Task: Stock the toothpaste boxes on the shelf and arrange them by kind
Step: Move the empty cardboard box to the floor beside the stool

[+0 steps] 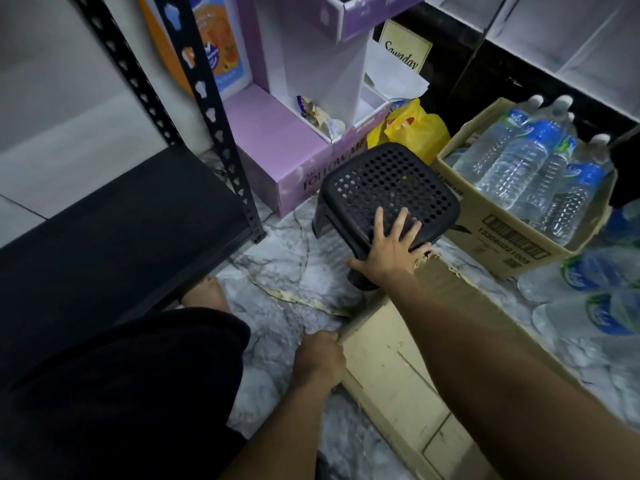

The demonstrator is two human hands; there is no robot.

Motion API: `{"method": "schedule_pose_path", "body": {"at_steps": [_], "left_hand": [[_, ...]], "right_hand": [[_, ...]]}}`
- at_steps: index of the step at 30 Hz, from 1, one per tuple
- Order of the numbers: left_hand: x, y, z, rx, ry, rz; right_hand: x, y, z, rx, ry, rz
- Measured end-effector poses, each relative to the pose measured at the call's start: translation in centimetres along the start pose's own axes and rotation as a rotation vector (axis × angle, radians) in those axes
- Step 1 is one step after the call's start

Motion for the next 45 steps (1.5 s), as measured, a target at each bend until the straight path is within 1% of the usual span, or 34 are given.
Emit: {"method": "schedule_pose_path", "body": {"at_steps": [4,9,15,19,23,26,28,30,35,40,45], "left_hand": [[0.1,0.1,0.0,-0.022,-0.015,0.002],[0.3,0.5,0.4,-0.04,-0.01,-0.015],[0.7,0.6,0.5,0.004,-0.007,0.001],[1.0,0.7,0.7,-0.008,-0.007,0.016],[1.2,0.8,1.0,-0.02,-0.015,-0.01],[1.1,0.4,1.0,0.01,-0.018,0.009],[0.6,0.3,0.9,0.011,-0.015,0.024],[0.4,0.5,0.8,0.001,-0.013,0.036],[0.3,0.6,0.6,-0.02,0.003,0.082],[0.0,0.3,0.2,-0.002,-0.018,0.07],[-0.5,0.0,-0.1,0.027,-0.049,0.086]], "right_hand": [[-1.2,-0.6,-0.6,-0.033,0.027,-0.041],[-2.1,-0.6,-1.7,0.029,0.092,-0.081],[-2.0,-1.2,-1.6,0.101,0.1,-0.035],[-2.3,-2.6,-1.2,0.098,0.106,-0.013],[-3.2,-3.2,-1.4,0.12,0.125,-0.041],[-3.6,-2.7,-1.4,0.15,0.166,-0.039],[-3.7,-2.4,-1.1,0.18,0.166,-0.033],[-3.8,-2.3,-0.3,0.182,0.17,0.0],[-3.4,-2.4,3.8,0.137,0.251,0.139],[-2.0,-2.3,8.4,0.015,0.359,0.219],[1.2,-2.3,12.2,-0.003,0.516,0.305]]}}
Point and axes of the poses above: each hand's wrist, its own x-axis away from the middle knuckle, its own z-axis out of the back of the hand, y = z × x, the point moved 8 cm from there along -x, towards the middle knuckle, and after that the axes turned 4 degrees about z, right-handed, at the moved point
